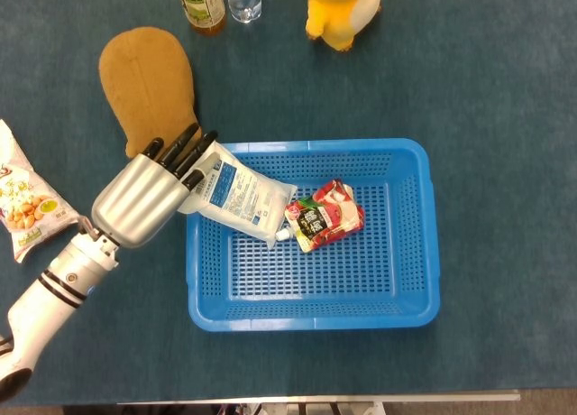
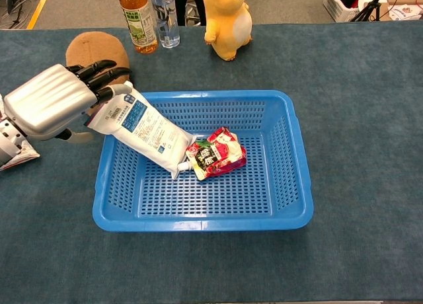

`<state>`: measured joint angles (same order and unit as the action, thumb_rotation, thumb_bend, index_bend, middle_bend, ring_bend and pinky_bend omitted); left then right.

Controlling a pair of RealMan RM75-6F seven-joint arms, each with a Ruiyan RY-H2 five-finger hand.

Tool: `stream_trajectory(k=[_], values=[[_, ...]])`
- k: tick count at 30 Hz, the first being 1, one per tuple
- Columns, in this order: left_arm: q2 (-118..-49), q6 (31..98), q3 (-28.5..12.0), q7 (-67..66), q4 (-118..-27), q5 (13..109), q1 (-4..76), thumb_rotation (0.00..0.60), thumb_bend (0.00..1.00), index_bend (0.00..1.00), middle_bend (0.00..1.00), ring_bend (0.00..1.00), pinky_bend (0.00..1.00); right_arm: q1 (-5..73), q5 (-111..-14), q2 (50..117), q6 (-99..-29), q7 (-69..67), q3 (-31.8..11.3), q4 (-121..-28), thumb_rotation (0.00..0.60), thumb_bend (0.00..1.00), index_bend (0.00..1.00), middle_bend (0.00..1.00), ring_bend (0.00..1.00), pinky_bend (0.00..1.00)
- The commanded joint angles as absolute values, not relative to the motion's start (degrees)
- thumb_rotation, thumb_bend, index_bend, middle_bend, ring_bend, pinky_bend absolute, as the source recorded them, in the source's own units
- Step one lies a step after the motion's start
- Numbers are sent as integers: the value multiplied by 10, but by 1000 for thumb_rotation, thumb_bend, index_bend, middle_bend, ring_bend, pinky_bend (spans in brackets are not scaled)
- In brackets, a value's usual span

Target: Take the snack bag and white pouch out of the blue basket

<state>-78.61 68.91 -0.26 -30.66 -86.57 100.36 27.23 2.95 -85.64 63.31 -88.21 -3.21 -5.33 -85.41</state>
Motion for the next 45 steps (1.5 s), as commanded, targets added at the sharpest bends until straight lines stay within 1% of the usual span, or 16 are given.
stream_trajectory(k=[1,36,45], values=[[-792,693,-3,-299,-859,1010,278,600,35,185,82,76,371,28,-856,632,-883,-33,-53,-855,600,82,252,320,276,459],[-790,693,-15,-322,-899,1035,319,600,37,205,97,88,372,24,-857,637,-887,-47,-53,-848,600,83,252,320,276,459],[-789,692,-9,-326,-913,1053,329,600,37,224,117,101,379,21,-858,637,-892,-50,-53,-847,600,82,252,320,276,459]])
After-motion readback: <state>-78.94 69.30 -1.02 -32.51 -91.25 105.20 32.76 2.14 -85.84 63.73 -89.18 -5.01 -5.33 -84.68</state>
